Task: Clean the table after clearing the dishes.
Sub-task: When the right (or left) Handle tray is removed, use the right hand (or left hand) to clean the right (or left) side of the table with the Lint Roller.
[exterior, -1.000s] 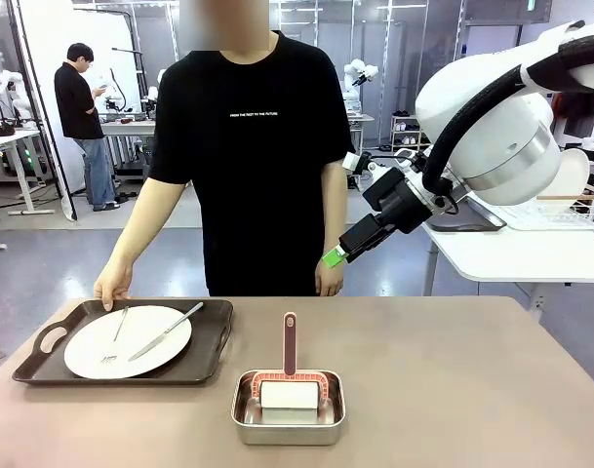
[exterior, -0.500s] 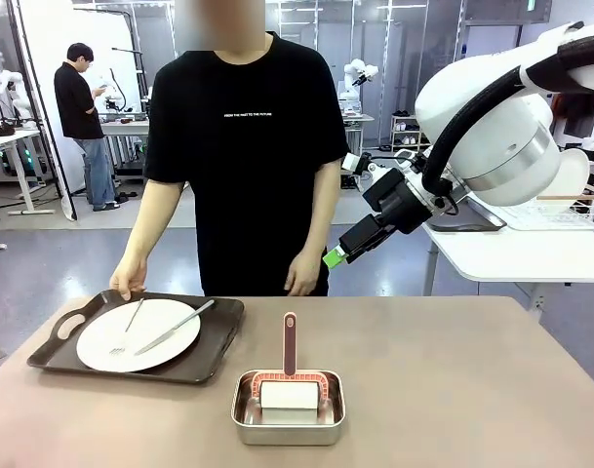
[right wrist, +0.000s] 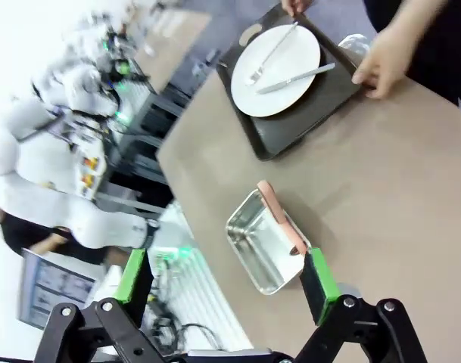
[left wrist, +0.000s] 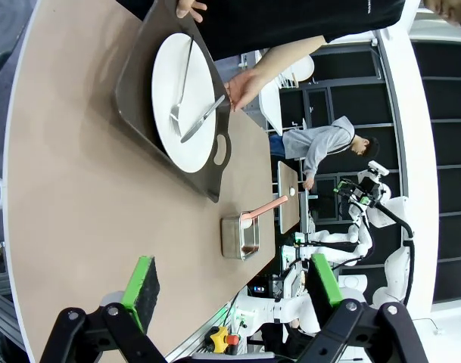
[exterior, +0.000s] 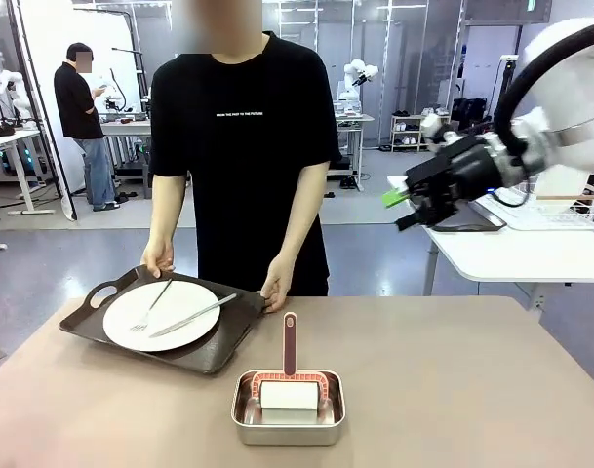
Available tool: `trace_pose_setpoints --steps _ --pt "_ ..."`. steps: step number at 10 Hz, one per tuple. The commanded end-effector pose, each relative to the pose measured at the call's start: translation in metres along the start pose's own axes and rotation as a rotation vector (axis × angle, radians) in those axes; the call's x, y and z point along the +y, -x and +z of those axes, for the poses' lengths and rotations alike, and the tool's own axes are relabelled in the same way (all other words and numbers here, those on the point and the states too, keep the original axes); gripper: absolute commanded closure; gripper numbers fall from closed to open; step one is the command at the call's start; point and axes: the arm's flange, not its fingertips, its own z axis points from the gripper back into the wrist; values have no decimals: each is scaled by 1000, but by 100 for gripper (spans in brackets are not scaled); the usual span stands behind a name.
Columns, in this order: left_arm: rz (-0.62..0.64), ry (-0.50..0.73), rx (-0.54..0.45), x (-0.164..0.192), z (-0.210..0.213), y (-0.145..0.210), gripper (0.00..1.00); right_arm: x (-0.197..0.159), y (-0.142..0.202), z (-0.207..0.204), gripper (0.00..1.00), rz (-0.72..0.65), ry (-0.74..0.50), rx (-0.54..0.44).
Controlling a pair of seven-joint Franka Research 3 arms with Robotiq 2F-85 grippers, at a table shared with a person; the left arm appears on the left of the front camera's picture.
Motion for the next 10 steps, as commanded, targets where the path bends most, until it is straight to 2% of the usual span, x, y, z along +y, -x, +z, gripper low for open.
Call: trace_pose_setpoints --steps 1,3,6,8,10 --pt "-2 -1 -5 0 3 1 0 -48 17 60 0 -212 -129 -92" --pt "-2 -1 -5 0 3 1 0 -106 65 141 0 -298 -229 -221" --pt "-2 -1 -5 0 3 1 0 -156 140 218 0 -416 -254 -305" --pt "-2 -1 -5 0 3 1 0 -180 175 246 0 -440 -253 -349" --pt "-2 -1 -5 0 3 1 0 -214 213 265 0 -536 -271 -425"
